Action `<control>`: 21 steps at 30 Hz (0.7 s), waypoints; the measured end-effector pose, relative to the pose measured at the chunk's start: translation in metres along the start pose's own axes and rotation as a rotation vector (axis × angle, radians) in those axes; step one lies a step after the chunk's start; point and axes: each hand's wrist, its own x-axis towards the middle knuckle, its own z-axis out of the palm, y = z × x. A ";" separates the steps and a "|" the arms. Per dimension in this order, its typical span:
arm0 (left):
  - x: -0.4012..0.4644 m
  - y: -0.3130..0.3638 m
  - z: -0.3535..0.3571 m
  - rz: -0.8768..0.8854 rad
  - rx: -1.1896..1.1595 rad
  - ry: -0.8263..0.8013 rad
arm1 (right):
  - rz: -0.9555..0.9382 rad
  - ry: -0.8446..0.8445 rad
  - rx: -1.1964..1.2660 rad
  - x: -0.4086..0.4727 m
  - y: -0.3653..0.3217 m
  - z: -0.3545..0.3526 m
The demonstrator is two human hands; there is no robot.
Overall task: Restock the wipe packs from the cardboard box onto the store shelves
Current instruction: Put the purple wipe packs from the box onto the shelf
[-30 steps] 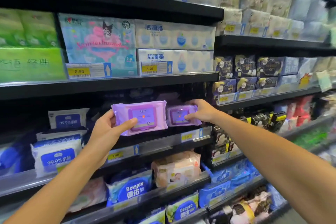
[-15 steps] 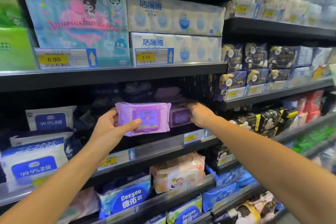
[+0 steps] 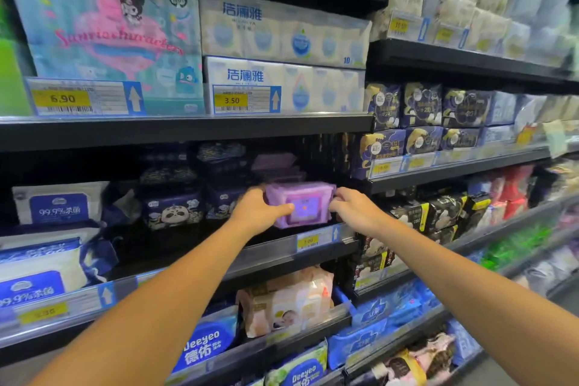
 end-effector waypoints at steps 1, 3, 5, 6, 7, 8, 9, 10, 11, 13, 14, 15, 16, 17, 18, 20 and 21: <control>0.002 -0.003 0.002 -0.018 0.108 -0.003 | 0.044 -0.042 -0.080 0.000 0.005 0.001; 0.004 -0.010 0.004 -0.048 0.216 -0.012 | 0.092 -0.096 -0.172 -0.001 0.009 0.006; 0.004 -0.014 0.003 -0.060 0.200 -0.017 | 0.095 -0.079 -0.149 -0.001 0.007 0.009; 0.002 -0.012 0.002 -0.057 0.157 -0.026 | 0.102 -0.070 -0.127 0.000 0.005 0.010; -0.001 -0.011 0.002 -0.062 0.101 -0.039 | 0.117 -0.065 -0.110 0.003 0.005 0.012; -0.004 -0.008 0.003 -0.075 0.048 -0.058 | 0.128 -0.065 -0.102 0.004 0.003 0.013; -0.006 -0.006 0.004 -0.088 0.005 -0.069 | 0.138 -0.069 -0.103 0.006 0.001 0.014; -0.005 -0.006 0.005 -0.092 -0.011 -0.075 | 0.143 -0.072 -0.108 0.008 0.000 0.016; -0.004 -0.007 0.005 -0.092 -0.009 -0.085 | 0.145 -0.075 -0.111 0.010 -0.001 0.017; -0.004 -0.011 0.003 -0.092 0.000 -0.119 | 0.146 -0.085 -0.130 0.011 -0.004 0.019; -0.005 -0.013 0.002 -0.093 0.006 -0.144 | 0.149 -0.087 -0.136 0.011 -0.006 0.020; -0.009 -0.012 0.000 -0.086 0.014 -0.170 | 0.154 -0.087 -0.140 0.011 -0.006 0.020; -0.015 -0.011 -0.003 -0.061 0.026 -0.193 | 0.158 -0.078 -0.148 0.009 -0.005 0.019; -0.021 -0.010 -0.006 -0.031 0.054 -0.206 | 0.161 -0.064 -0.164 0.006 -0.005 0.018; -0.027 -0.009 -0.010 0.010 0.091 -0.206 | 0.158 -0.048 -0.188 0.002 -0.004 0.018; -0.043 -0.008 -0.018 0.089 0.198 -0.196 | 0.128 -0.020 -0.239 -0.010 -0.003 0.016; -0.052 -0.007 -0.023 0.117 0.249 -0.184 | 0.086 -0.003 -0.250 -0.019 -0.002 0.016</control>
